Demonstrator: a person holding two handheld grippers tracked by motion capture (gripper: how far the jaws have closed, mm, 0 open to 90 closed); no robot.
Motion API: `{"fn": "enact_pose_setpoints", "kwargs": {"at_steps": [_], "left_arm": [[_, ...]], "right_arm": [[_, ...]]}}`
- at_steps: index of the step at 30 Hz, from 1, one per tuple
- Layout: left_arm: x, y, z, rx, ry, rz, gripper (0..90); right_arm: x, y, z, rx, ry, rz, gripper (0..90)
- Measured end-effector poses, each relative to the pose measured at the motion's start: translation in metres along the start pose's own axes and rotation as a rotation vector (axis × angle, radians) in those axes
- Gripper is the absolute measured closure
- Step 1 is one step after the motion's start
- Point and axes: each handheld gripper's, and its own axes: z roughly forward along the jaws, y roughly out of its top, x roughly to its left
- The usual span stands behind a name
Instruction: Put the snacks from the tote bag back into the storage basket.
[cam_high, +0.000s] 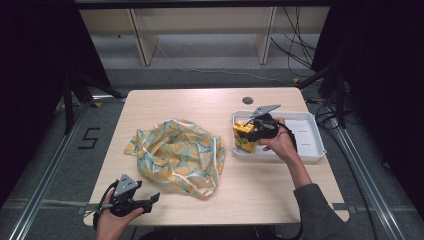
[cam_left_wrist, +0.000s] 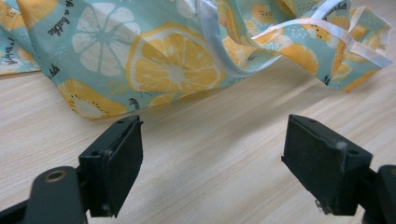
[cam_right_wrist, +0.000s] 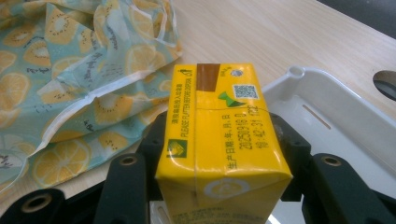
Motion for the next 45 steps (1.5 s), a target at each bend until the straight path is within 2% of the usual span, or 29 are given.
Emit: {"fn": "enact_pose_setpoints", "kwargs": {"at_steps": [3,4,7,10,12,14,16,17,19,21,23,26,28,29,30,31,32,34,35,36,38,39,41,43,45], "left_arm": [[-0.001,0.0,0.001,-0.008,0.002,-0.022,19.4],[-0.001,0.0,0.001,0.002,-0.002,-0.01,19.4],[-0.002,0.0,0.001,-0.011,0.002,-0.024,19.4],[0.0,0.0,0.0,0.003,0.0,0.005,19.4],[-0.001,0.0,0.0,0.003,0.0,0.0,19.4],[-0.002,0.0,0.001,-0.012,0.003,-0.022,19.4],[-0.002,0.0,0.001,-0.011,0.003,-0.008,19.4],[-0.002,0.0,0.001,-0.01,-0.001,-0.021,19.4],[-0.002,0.0,0.001,-0.011,-0.001,-0.022,19.4],[-0.001,0.0,0.001,-0.006,-0.002,0.004,19.4],[-0.001,0.0,0.0,0.005,-0.005,0.001,19.4],[-0.002,0.0,0.001,-0.005,-0.005,-0.013,19.4],[-0.001,0.001,0.0,0.004,-0.007,0.015,19.4],[-0.001,0.001,0.0,0.003,-0.005,0.013,19.4],[-0.003,0.0,0.002,-0.019,-0.005,-0.013,19.4],[-0.001,0.0,0.0,0.006,-0.005,0.009,19.4],[-0.001,0.0,0.001,0.002,-0.005,0.011,19.4],[-0.001,0.0,0.0,0.004,-0.007,0.015,19.4],[-0.003,0.0,0.002,-0.02,-0.007,-0.013,19.4],[-0.003,0.0,0.002,-0.02,-0.008,-0.018,19.4],[-0.001,0.0,0.0,0.005,-0.009,0.021,19.4],[-0.003,0.0,0.002,-0.018,-0.007,-0.006,19.4],[-0.004,0.0,0.002,-0.024,-0.003,-0.028,19.4],[-0.002,0.0,0.0,0.003,-0.002,-0.001,19.4],[-0.004,0.0,0.002,-0.026,-0.001,-0.035,19.4]], "right_arm": [[-0.001,-0.001,-0.002,0.009,0.008,-0.005,51.5],[-0.001,-0.002,-0.001,-0.008,0.004,-0.007,51.5],[-0.002,-0.003,-0.003,0.001,0.01,-0.01,51.4],[-0.001,-0.006,-0.004,-0.015,0.01,-0.016,51.3],[-0.002,-0.007,-0.005,-0.016,0.01,-0.016,51.2],[-0.002,-0.009,-0.005,-0.021,0.007,-0.014,51.2],[-0.002,-0.01,-0.007,-0.008,0.016,-0.004,51.1],[-0.003,-0.011,-0.007,-0.022,0.01,-0.014,51.1],[-0.003,-0.013,-0.009,-0.01,0.011,-0.014,51.0],[-0.004,-0.015,-0.009,-0.023,0.008,-0.009,50.9],[-0.004,-0.016,-0.01,-0.015,0.008,-0.007,50.8],[-0.003,-0.018,-0.012,-0.004,-0.006,-0.004,50.7],[-0.002,-0.019,-0.013,-0.001,-0.01,-0.008,50.7],[-0.002,-0.019,-0.013,0.0,-0.012,-0.008,50.6],[-0.002,-0.02,-0.013,-0.001,-0.015,-0.01,50.6],[-0.002,-0.02,-0.013,0.003,-0.015,-0.013,50.6],[-0.001,-0.02,-0.014,0.011,-0.015,-0.008,50.6],[-0.001,-0.02,-0.014,0.019,-0.014,-0.028,50.5],[0.0,-0.02,-0.014,0.016,-0.014,-0.027,50.4],[-0.001,-0.02,-0.014,0.012,-0.011,-0.027,50.3],[0.0,-0.021,-0.015,0.013,-0.025,-0.02,49.9],[0.0,-0.021,-0.015,0.006,-0.027,-0.017,49.5],[0.0,-0.021,-0.016,-0.018,-0.027,0.008,45.1],[0.001,-0.019,-0.02,-0.02,-0.032,0.037,39.5],[0.002,-0.017,-0.025,-0.022,-0.031,0.042,37.9]]}}
